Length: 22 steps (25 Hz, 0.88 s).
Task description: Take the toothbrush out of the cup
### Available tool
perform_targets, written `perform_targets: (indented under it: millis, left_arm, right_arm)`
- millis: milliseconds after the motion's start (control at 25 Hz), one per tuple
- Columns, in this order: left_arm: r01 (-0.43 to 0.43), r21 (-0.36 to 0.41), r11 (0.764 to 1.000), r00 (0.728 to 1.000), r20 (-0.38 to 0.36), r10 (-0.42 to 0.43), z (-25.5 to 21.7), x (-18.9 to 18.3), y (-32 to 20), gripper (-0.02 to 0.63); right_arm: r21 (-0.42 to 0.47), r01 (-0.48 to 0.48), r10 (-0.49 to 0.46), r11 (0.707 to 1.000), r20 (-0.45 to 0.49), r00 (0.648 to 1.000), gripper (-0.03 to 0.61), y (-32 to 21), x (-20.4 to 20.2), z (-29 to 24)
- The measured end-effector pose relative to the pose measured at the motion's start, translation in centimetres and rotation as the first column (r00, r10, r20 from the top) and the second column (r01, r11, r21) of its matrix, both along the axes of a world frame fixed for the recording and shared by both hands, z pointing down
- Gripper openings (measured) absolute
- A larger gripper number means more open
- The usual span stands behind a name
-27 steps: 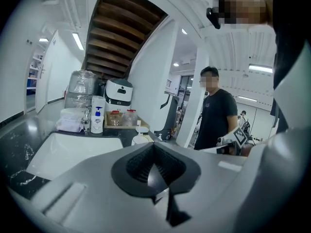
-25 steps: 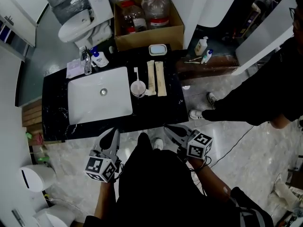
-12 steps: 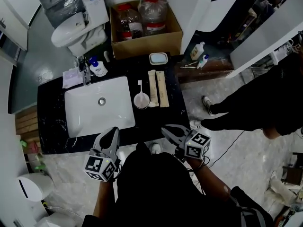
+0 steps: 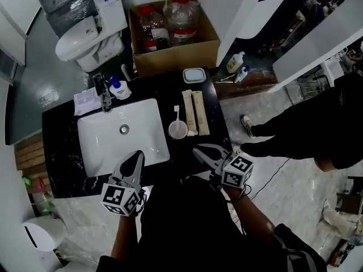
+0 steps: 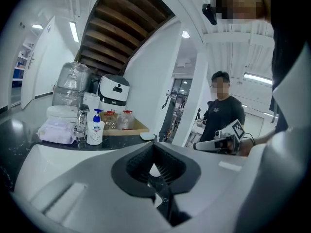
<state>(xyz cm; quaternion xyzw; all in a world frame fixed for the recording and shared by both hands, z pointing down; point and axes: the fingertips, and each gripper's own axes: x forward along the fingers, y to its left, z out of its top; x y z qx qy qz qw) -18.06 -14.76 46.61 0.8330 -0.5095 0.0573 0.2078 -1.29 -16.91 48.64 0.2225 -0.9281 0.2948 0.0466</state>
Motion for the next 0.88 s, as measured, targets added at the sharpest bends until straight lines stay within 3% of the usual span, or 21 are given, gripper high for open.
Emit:
perform_targets:
  millis: [280,520,680,880]
  left_arm:
    - [-0.016,-0.007,1.000,1.000,0.001,0.016,-0.2,0.5,-1.2,0.009]
    - [0.013,-0.016,1.000,1.000,-0.004,-0.013,-0.1,1.1,-1.7,0.009]
    - [0.020,-0.018,1.000,1.000,0.015,-0.020,0.2,1.4,-1.4,0.009]
    - [0.011,-0.024,1.000,1.000,-0.012,-0.012,0.0,1.9,-1.2,0.020]
  right_arm:
    - [0.022,0.008,-0.007,1.000,-0.065,0.998,0.015,-1.5,-0.7,0.2]
    - [0.034,0.074,-0.069,0.997,-0.135,0.988,0.017,-3.2,-1.6,1.2]
    - [0.045,0.115,-0.105,0.992,-0.181,0.978,0.064,-4.3,-2.2,1.9]
    - [0.073,0.150,-0.130,0.986,-0.223,0.966,0.078,-5.7,-2.7,2.5]
